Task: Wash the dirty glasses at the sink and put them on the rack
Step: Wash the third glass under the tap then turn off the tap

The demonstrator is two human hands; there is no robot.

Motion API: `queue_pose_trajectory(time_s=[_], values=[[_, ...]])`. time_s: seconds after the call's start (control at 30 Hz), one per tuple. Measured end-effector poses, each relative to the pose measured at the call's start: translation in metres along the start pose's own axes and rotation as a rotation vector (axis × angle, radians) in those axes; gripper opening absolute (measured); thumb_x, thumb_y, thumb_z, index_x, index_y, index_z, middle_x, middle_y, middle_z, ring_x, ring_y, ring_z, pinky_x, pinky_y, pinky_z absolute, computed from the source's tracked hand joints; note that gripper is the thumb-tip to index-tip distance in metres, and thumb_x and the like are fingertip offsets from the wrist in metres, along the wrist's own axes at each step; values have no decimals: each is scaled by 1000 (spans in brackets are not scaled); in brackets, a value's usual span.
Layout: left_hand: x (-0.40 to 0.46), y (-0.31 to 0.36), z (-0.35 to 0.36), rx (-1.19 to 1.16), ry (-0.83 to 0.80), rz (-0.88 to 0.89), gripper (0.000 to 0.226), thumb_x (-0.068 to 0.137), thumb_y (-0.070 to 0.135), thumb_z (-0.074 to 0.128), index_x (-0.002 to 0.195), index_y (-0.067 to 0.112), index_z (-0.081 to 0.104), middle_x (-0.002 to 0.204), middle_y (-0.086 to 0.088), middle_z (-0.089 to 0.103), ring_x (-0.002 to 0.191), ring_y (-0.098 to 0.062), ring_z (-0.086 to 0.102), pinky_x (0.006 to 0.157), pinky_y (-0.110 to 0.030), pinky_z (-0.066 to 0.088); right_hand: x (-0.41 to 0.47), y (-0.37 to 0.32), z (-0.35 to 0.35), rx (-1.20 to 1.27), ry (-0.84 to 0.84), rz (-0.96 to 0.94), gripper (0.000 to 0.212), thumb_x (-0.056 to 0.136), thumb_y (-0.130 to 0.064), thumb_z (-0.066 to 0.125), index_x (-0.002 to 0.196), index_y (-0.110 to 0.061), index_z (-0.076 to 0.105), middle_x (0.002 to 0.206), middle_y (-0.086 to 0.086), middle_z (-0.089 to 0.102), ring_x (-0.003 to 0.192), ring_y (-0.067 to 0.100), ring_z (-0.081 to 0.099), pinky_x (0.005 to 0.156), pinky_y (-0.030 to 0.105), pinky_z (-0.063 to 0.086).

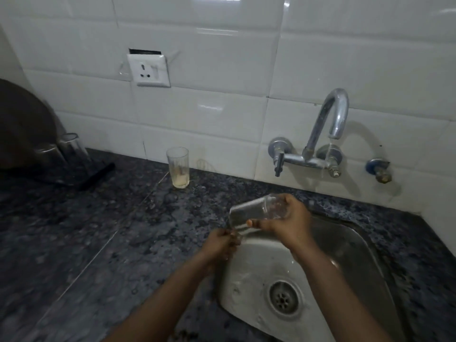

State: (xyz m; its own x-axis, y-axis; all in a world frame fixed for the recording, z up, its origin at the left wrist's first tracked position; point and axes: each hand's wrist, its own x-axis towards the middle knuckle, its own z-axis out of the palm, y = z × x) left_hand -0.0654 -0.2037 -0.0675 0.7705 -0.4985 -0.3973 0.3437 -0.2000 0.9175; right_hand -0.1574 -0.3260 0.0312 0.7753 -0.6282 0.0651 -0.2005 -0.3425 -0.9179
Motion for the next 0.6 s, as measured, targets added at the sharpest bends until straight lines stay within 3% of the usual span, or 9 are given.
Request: queue_pose_trajectory(time_s=[0.1, 0.2, 0.33, 0.4, 0.5, 0.6], values=[[-12, 22, -59, 67, -56, 40, 17, 95, 17, 45, 85, 17, 59, 78, -1, 65, 54, -5, 58, 46, -15, 39, 6, -8, 42, 417, 0, 99, 62, 54, 3, 85, 105, -7, 53, 95, 9, 64, 82, 20, 62, 70, 37, 57], [-10, 26, -137, 40, 14, 76, 21, 97, 16, 42, 86, 15, 60, 82, -5, 65, 56, -7, 60, 52, -20, 39, 15, -30, 97, 546, 14, 95, 64, 55, 10, 82, 108, -7, 50, 94, 7, 61, 86, 23, 60, 82, 48, 55], [-18, 14, -248, 43, 213, 108, 25, 95, 21, 49, 74, 10, 57, 52, 7, 62, 44, -3, 49, 41, -14, 33, 26, -74, 185, 547, -42, 32, 67, 56, 10, 81, 112, -11, 50, 97, 4, 63, 91, 24, 63, 88, 49, 53], [-20, 3, -306, 18, 379, 143, 28, 92, 14, 52, 65, 8, 57, 42, 7, 59, 40, -5, 50, 46, -16, 39, 36, -98, 239, 510, -94, 0, 69, 55, 8, 83, 112, -15, 52, 107, 6, 63, 94, 23, 62, 88, 48, 54], [-22, -13, -380, 143, 616, 186, 25, 90, 14, 57, 65, 11, 62, 58, -1, 67, 61, -20, 59, 66, -33, 46, 50, -132, 320, 409, -154, -86, 66, 53, 0, 86, 101, -30, 54, 104, -1, 61, 94, 23, 63, 86, 48, 55], [-33, -22, -430, 340, 804, 199, 21, 90, 20, 57, 73, 10, 61, 72, -9, 64, 68, -23, 57, 59, -33, 39, 59, -161, 384, 312, -211, -144, 64, 58, 0, 84, 104, -30, 50, 101, -3, 58, 89, 18, 61, 74, 31, 58]])
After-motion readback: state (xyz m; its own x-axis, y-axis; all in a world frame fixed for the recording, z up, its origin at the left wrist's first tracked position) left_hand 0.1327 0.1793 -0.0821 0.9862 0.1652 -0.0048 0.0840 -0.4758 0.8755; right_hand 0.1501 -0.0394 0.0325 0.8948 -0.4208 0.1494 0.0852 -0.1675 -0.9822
